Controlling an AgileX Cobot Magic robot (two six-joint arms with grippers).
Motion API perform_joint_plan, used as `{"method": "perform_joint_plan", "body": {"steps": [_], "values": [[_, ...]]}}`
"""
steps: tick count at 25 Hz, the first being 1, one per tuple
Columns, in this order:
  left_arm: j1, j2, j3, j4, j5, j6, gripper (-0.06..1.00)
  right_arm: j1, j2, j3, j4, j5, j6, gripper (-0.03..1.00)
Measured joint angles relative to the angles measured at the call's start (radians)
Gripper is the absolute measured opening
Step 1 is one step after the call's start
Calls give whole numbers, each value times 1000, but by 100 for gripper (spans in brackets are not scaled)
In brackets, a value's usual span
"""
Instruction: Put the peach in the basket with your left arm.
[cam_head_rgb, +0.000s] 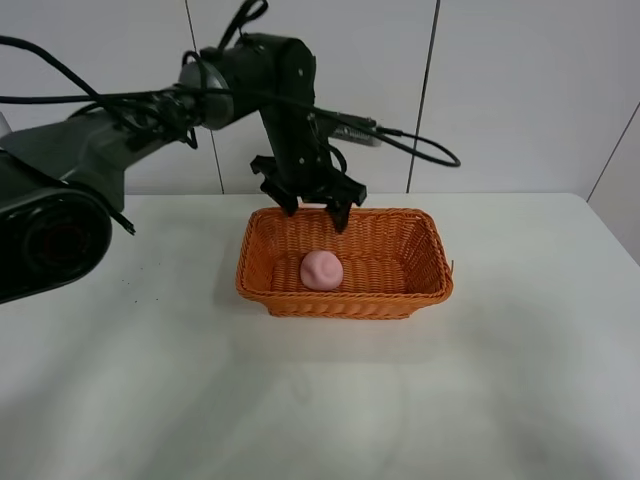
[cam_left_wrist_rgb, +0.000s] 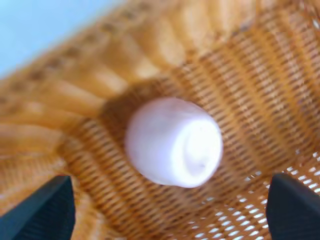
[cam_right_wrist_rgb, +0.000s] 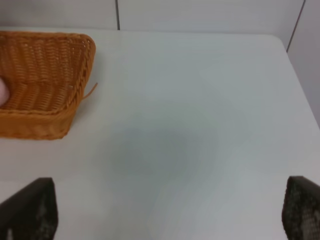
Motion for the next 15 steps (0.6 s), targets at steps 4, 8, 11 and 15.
{"method": "perform_joint_plan", "body": {"steps": [4, 8, 11, 15], "values": [[62, -36, -5, 5, 0, 13, 80, 0, 0, 0, 0, 0, 0, 69], [148, -37, -5, 6, 0, 29, 80, 0, 0, 0, 0, 0, 0, 69], [240, -37, -4, 6, 0, 45, 80, 0, 0, 0, 0, 0, 0, 69], [373, -37, 34, 8, -1, 77, 80, 0, 0, 0, 0, 0, 0, 69]]}}
